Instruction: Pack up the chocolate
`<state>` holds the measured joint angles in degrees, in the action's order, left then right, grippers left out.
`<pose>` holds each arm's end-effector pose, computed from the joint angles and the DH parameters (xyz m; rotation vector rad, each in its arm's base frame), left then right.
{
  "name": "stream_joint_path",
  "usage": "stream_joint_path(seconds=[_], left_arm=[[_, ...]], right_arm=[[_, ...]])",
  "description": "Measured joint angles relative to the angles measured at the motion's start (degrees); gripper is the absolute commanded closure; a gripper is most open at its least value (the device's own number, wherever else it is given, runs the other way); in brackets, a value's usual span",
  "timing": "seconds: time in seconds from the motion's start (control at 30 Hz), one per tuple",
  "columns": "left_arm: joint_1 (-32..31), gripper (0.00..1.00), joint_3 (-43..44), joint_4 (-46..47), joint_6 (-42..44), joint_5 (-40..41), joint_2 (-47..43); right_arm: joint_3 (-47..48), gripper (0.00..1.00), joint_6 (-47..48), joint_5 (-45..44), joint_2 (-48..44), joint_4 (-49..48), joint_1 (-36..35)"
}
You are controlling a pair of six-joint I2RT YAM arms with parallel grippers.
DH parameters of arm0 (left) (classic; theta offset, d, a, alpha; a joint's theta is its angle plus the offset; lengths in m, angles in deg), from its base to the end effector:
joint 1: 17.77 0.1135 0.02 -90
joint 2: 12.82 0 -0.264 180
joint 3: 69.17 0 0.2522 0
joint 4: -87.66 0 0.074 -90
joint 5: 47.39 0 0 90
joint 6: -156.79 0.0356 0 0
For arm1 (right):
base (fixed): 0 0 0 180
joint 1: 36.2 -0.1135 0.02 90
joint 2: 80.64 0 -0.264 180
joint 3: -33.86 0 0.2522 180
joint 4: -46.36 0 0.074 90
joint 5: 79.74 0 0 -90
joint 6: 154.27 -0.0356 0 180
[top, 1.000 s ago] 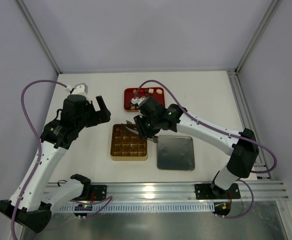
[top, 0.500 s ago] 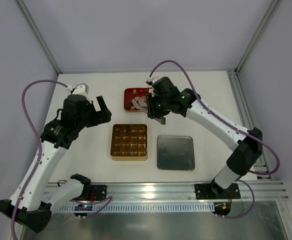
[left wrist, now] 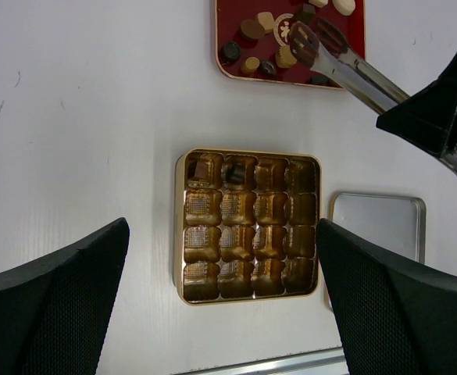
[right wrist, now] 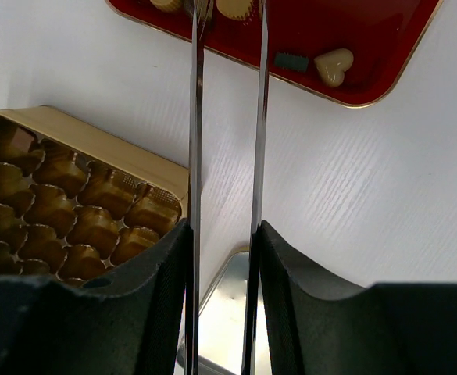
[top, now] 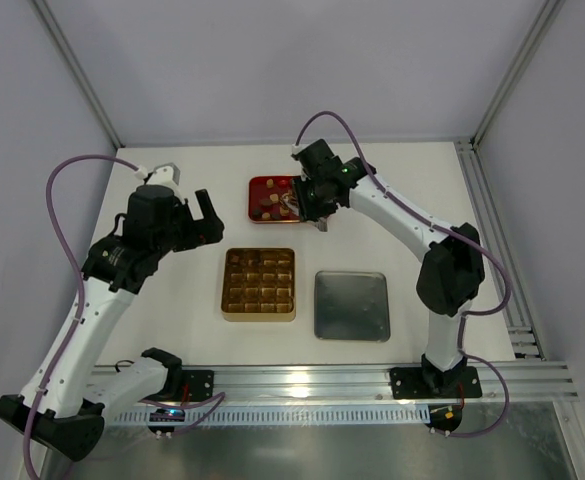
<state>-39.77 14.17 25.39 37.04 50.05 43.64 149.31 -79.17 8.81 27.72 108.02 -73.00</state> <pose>0.1762 -0.0662 0.3843 -0.2229 2.1953 -0.3678 0.3344 0.2490 0.3059 -0.4752 2.5106 0.3268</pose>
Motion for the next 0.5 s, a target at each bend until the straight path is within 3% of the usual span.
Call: stream_joint_path(seconds=[0.5], left_arm=[[0.0, 0.00, 0.2, -0.2, 0.3, -0.1, 0.1]], right_arm=[[0.1, 0.56, 0.0, -0.7, 2.9, 0.9, 0.0]])
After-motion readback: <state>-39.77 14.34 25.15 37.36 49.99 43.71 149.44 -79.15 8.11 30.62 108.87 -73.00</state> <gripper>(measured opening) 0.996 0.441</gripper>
